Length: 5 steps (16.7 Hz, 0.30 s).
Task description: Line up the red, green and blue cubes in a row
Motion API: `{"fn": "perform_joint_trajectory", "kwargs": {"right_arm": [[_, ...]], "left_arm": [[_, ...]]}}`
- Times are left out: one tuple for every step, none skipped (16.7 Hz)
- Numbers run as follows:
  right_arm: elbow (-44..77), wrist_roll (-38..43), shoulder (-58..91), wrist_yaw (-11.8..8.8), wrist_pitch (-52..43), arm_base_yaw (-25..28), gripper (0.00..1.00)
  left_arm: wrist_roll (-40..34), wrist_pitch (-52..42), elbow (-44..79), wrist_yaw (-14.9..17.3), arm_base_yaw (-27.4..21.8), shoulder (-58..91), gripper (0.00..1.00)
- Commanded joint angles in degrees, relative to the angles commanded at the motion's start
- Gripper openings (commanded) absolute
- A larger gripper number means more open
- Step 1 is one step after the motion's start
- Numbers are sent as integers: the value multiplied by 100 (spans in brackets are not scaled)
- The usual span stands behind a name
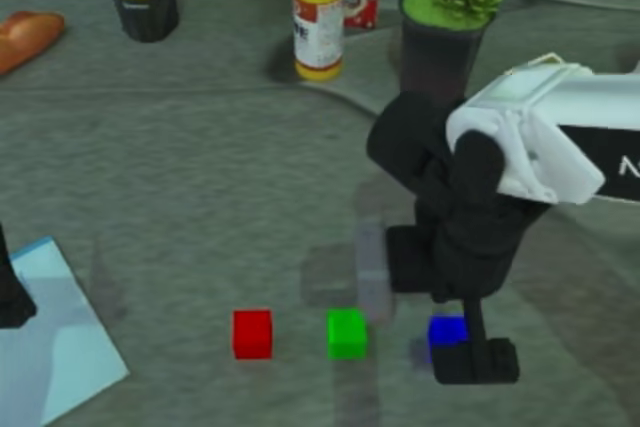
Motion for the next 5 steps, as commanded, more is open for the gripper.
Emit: {"fn": "perform_joint_trajectory", "kwargs": {"right_arm": [[142,0,-79,-1,-265,1,100],[279,-2,-157,-4,-501,2,100],[396,-1,-233,-6,-678,2,100],[479,1,-295,-8,-794,2,100],[519,3,-332,-8,-848,1,100]], "left_arm": [[0,0,0,0,0,0,100],[0,0,0,0,0,0,100],[0,0,0,0,0,0,100],[0,0,0,0,0,0,100],[0,0,0,0,0,0,100]]}}
